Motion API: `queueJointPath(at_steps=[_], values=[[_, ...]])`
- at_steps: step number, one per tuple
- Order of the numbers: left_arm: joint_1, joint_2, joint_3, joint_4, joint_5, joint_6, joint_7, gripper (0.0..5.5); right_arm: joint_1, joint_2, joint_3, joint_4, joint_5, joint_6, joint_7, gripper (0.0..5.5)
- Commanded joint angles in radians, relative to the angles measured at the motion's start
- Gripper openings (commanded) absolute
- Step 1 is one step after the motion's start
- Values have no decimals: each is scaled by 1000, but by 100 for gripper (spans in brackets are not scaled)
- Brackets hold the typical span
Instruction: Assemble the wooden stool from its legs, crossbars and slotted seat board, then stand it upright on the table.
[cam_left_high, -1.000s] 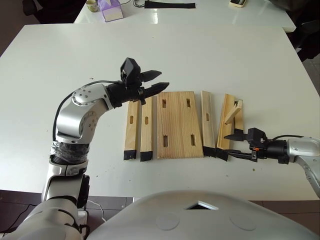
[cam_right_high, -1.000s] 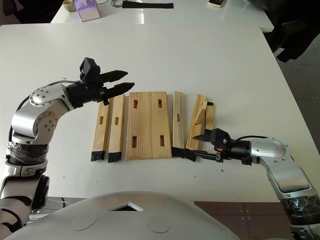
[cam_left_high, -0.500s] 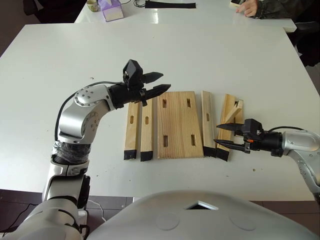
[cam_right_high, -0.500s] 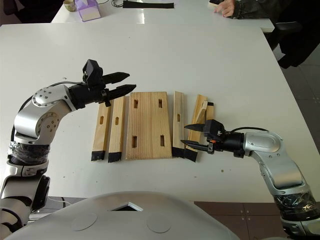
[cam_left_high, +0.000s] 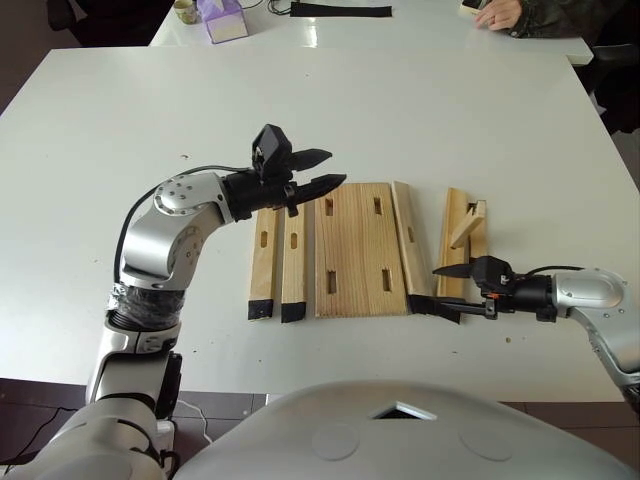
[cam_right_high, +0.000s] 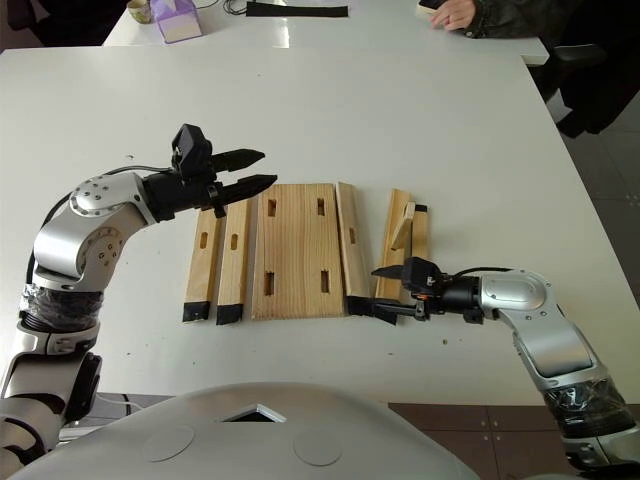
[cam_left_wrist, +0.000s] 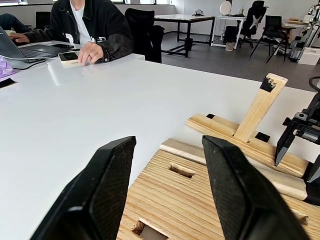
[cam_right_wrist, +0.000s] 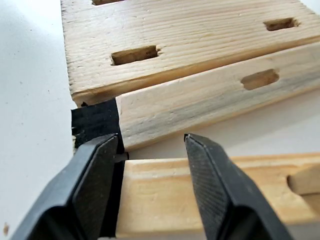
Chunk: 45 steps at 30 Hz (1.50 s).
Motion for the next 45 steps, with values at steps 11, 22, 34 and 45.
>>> queueJointPath(at_steps=[11,22,34,45], values=[[54,-8,-2,-40,4,9,32,247,1,-13,-62,-89,60,70,1,247],[165,-31,29,-146,-18,29,116,247,269,147,-226,-422,69,218,-340,264],[383,-116,85,-333,-22,40,337,247,416,251,-306,-672,31,499,-621,326],[417,-182,55,-345,5,-3,418,247,440,263,-247,-547,-65,490,-649,326]])
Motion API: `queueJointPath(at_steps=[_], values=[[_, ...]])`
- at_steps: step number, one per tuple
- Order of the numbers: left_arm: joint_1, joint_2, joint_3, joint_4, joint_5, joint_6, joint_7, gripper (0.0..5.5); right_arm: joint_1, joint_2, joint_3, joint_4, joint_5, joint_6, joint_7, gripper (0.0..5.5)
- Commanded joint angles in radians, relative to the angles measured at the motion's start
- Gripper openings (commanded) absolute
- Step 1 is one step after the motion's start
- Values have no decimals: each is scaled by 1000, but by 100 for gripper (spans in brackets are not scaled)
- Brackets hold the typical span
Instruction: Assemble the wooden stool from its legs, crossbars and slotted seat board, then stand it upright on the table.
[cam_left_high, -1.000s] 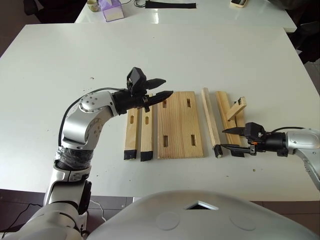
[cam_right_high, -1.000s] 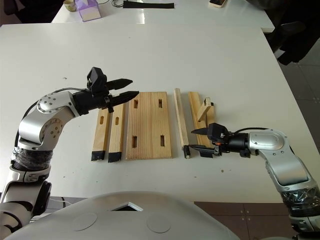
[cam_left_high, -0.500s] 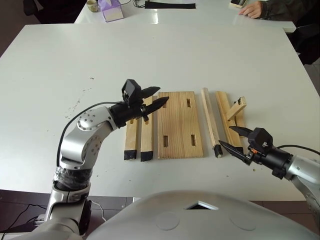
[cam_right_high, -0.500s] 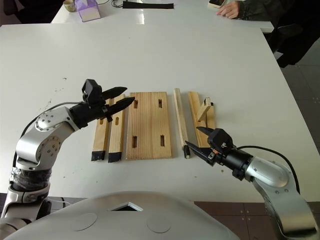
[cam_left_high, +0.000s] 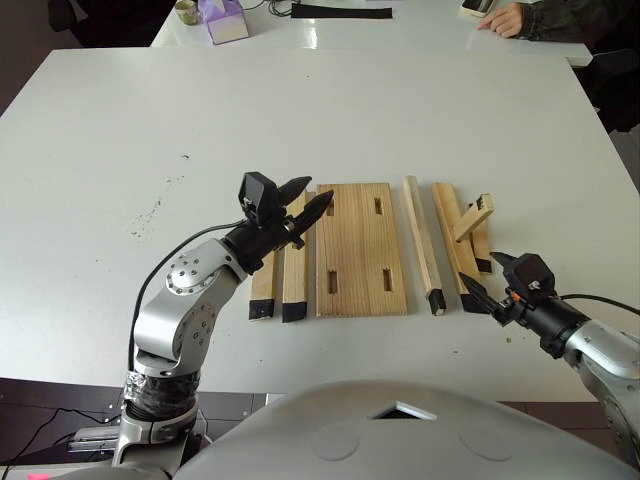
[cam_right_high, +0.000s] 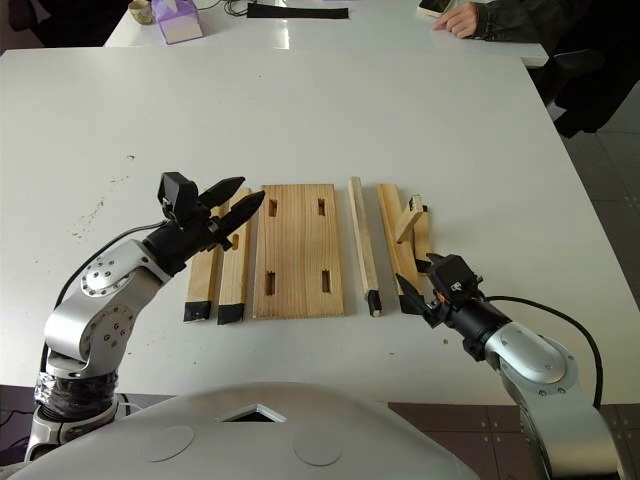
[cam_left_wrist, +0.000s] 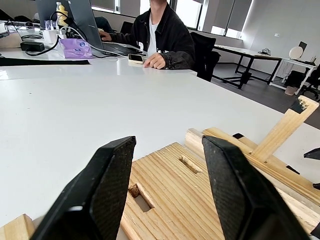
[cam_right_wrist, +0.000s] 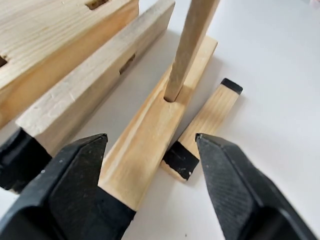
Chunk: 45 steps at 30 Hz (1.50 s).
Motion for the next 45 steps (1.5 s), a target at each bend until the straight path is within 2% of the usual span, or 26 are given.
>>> queueJointPath(at_steps=[1,17,31,45], values=[[12,-1,-4,-6,23,-15,22,247,27,7,1,9,-12,14,2,326],[-1,6,-14,-11,18,5,29,247,28,104,1,-60,55,149,-27,326],[-42,7,-28,18,18,20,17,247,79,126,57,58,-9,81,-56,326],[-66,4,-50,48,25,8,6,247,-44,156,78,134,-16,63,-97,326]])
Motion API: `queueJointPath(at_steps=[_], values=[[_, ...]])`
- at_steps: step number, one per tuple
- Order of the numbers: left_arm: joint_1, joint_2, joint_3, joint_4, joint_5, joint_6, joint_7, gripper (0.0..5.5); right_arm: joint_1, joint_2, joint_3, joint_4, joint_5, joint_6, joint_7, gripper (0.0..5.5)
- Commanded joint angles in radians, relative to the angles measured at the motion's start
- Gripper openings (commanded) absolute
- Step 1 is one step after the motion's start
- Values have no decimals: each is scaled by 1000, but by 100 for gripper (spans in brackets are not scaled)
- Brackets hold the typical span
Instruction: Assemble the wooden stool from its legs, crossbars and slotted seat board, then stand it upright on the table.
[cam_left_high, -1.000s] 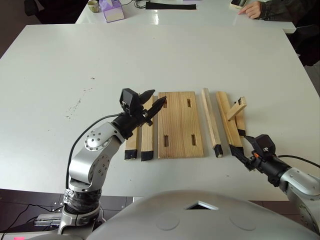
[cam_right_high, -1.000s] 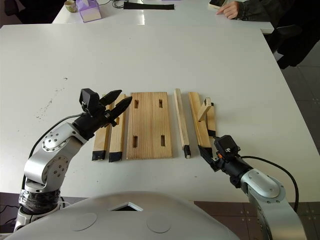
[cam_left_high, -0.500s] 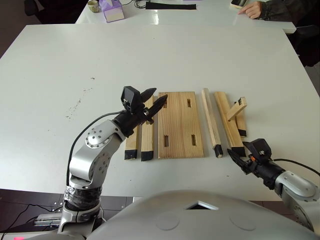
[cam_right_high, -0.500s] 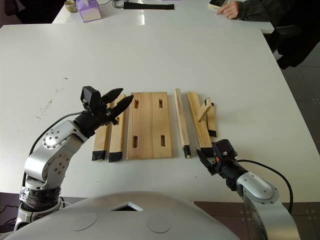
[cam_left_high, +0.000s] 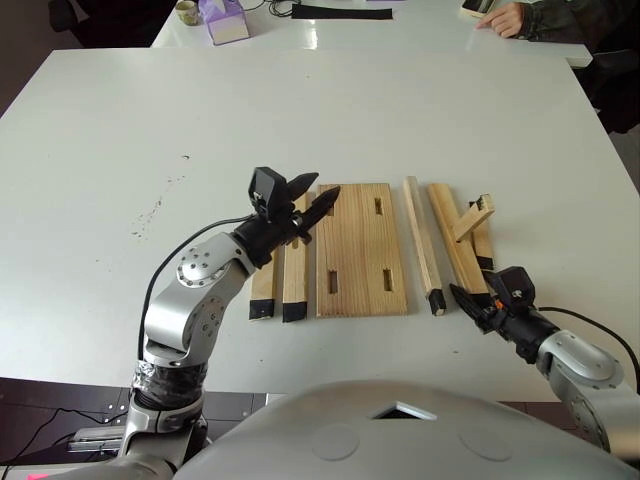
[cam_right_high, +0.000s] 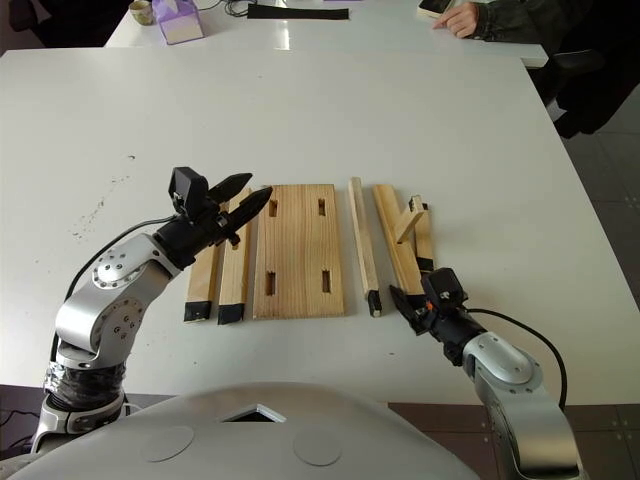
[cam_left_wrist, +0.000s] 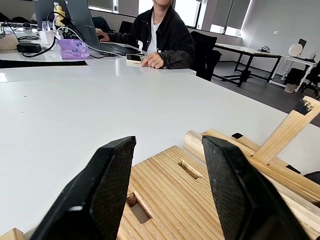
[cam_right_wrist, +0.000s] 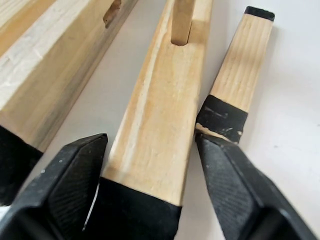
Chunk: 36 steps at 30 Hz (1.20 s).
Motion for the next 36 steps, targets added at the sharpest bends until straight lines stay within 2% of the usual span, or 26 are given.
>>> queueJointPath(at_steps=[1,9,18,25,30,35,36], values=[[-9,5,-8,12,9,0,-6,247,-21,10,15,44,-24,12,-24,326],[-23,4,-18,22,10,-1,-5,247,-43,27,48,88,-40,-14,-43,326],[-23,0,-16,27,16,-9,3,247,-68,41,30,111,-23,-6,-49,208],[-9,-30,-15,26,31,-36,30,247,-157,34,-15,123,18,39,-33,208],[-30,-40,46,19,9,-20,67,247,-286,46,-75,79,144,31,32,208],[-99,-10,124,-20,-99,51,48,247,-501,-31,-197,62,378,60,173,208],[-114,-13,146,-31,-153,67,40,266,-540,-48,-221,65,446,83,202,208]])
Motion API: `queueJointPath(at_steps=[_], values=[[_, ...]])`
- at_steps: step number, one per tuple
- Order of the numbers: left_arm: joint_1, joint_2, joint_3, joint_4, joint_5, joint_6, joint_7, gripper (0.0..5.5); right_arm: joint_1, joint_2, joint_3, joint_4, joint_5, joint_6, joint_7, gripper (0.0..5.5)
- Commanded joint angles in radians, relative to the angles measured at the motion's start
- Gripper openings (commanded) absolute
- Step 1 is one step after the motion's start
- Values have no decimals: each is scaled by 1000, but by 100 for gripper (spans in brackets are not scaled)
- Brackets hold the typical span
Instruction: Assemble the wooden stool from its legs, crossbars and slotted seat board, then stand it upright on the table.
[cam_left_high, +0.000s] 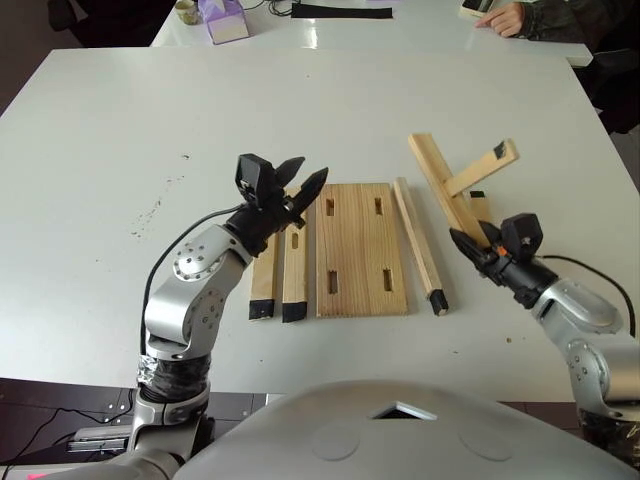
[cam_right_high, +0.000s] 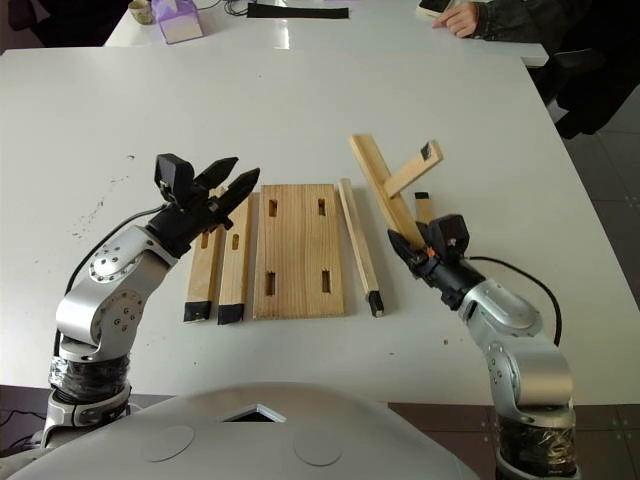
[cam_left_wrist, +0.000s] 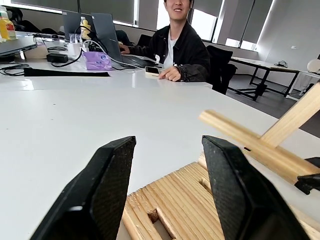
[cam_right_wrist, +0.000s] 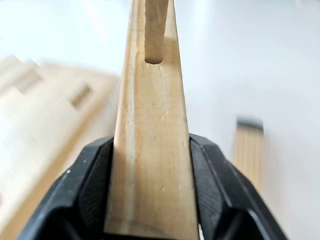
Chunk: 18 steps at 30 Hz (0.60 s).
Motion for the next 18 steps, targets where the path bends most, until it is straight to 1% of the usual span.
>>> queueJointPath(at_steps=[1,4,5,6,10,14,18], values=[[-77,18,83,-62,-200,85,-33,278,-190,-86,-114,-6,255,67,124,208],[-118,32,141,-106,-464,153,-63,320,-307,-146,-173,36,485,158,187,208],[-138,45,157,-114,-544,169,-67,328,-334,-175,-183,49,571,197,218,208],[-159,58,166,-114,-604,181,-69,347,-351,-199,-191,58,633,223,242,208],[-244,128,192,-85,-807,226,-93,351,-426,-282,-182,117,834,316,323,208],[-283,167,181,-54,-891,238,-103,351,-508,-331,-152,171,917,356,366,208],[-249,191,123,-65,-863,254,-157,351,-570,-350,-77,197,906,375,425,208]])
